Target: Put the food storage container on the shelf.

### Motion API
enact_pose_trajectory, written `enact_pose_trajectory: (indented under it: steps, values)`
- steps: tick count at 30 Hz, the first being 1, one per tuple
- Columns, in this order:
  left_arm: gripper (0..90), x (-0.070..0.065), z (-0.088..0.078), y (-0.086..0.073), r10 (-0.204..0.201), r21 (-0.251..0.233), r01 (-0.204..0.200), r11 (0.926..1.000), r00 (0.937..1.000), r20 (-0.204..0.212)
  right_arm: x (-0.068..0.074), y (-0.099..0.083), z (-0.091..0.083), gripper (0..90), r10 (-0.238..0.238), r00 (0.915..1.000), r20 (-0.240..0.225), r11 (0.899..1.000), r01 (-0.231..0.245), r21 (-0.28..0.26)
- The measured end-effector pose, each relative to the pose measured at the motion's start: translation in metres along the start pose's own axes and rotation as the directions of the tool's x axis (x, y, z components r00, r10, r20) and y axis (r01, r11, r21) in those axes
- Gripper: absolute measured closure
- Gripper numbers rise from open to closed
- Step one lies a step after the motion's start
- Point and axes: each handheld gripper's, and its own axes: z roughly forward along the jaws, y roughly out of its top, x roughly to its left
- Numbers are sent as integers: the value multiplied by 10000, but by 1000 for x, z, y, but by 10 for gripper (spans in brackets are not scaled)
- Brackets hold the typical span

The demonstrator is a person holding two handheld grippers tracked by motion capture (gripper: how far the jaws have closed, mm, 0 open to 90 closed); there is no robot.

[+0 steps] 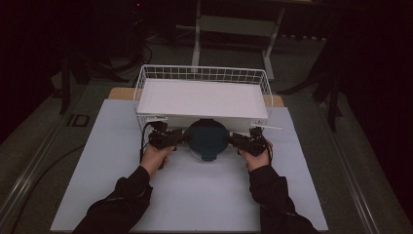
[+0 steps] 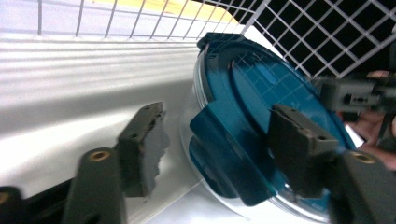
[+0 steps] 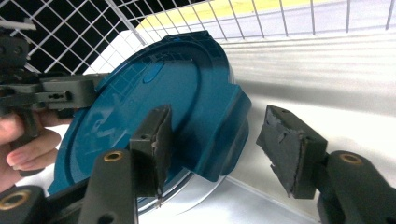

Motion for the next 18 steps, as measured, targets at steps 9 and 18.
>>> enact_pose_trajectory:
  steps: [9, 18]
  values:
    - [52, -18, -17, 0, 1147, -138, -1140, 9934, 9907, 732, 14, -4, -10, 401, -985, 9946, 331, 9951, 981, 129]
    - [4, -46, -38, -8, 1999, 223, -2030, 9789, 9747, 1000, 33, -11, -32, 423, -1455, 9889, 311, 9893, 1453, 102]
